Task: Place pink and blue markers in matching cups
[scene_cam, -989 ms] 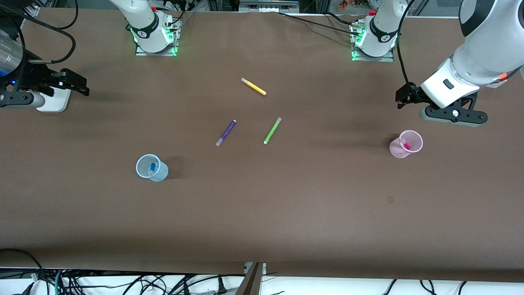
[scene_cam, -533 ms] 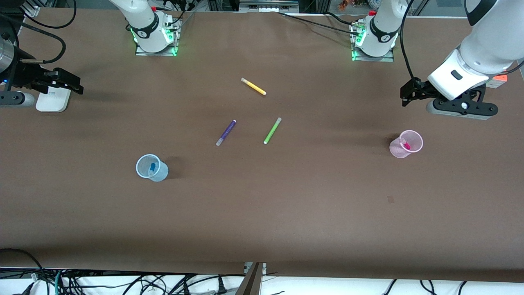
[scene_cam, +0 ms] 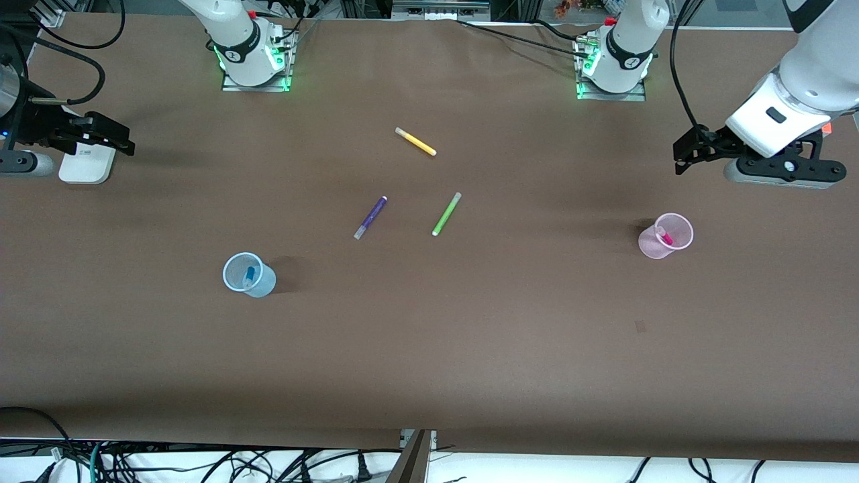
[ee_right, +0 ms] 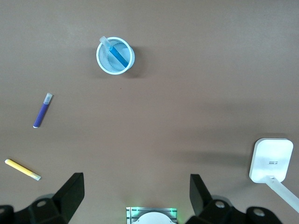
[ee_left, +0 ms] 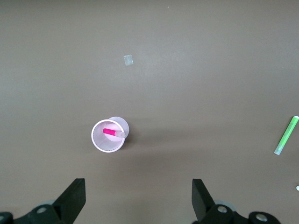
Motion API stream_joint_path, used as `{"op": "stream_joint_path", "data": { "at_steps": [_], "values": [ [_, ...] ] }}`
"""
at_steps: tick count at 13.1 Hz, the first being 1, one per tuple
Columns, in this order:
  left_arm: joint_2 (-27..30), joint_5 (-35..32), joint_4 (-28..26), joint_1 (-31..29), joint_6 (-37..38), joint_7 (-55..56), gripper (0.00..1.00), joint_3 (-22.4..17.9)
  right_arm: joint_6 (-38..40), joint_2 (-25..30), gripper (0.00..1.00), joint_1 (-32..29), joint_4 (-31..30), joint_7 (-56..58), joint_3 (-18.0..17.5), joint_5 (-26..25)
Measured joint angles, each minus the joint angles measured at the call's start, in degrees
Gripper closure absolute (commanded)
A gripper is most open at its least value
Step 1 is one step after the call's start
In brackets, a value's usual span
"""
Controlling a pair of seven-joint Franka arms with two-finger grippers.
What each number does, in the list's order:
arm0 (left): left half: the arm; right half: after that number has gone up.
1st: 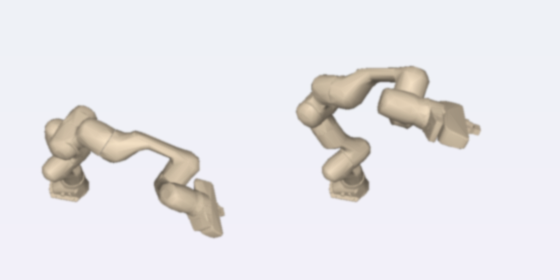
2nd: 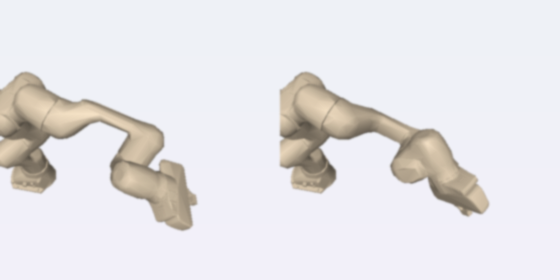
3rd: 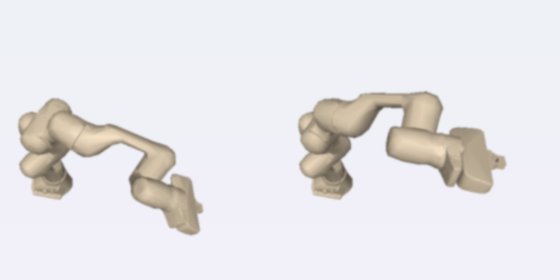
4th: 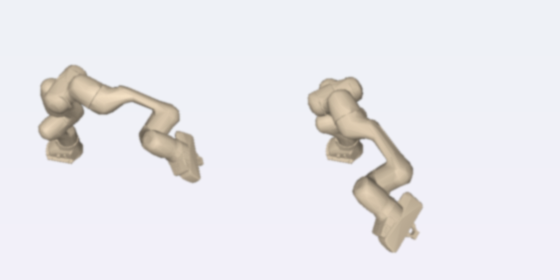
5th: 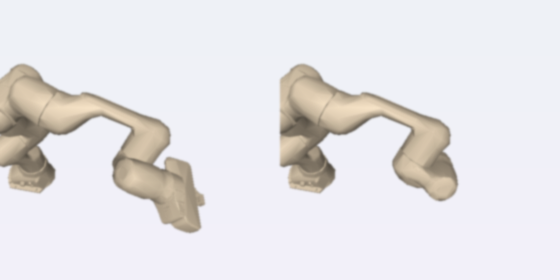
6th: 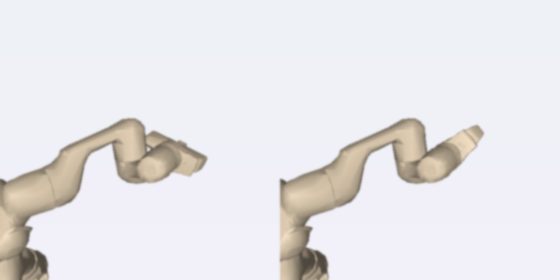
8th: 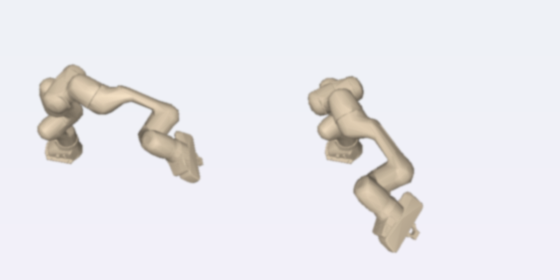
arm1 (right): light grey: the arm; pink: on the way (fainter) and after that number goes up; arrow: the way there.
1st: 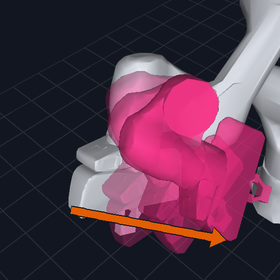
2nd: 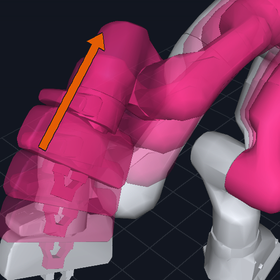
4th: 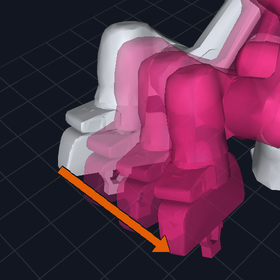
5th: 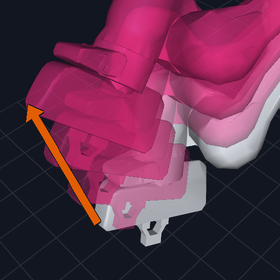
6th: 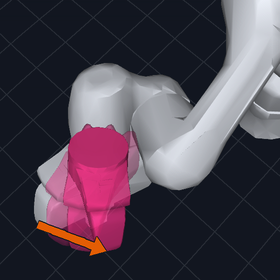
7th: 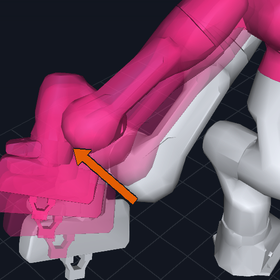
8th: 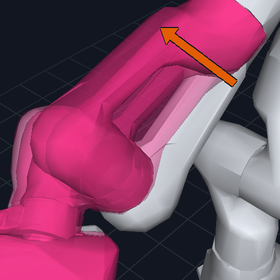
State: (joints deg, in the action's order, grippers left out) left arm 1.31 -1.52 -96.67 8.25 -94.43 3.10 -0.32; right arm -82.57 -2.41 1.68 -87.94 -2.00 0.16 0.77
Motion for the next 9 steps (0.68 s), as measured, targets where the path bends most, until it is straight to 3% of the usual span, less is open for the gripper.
{"op": "stream_joint_path", "data": {
  "at_steps": [9],
  "values": [
    [-4.2, 0.5, 5.7, 0.0, 3.6, 0.0, 0.0, 0.0, 0.1, -0.1, 0.0, 0.0, 0.2, 0.0, 0.0, 0.0]
  ]
}}
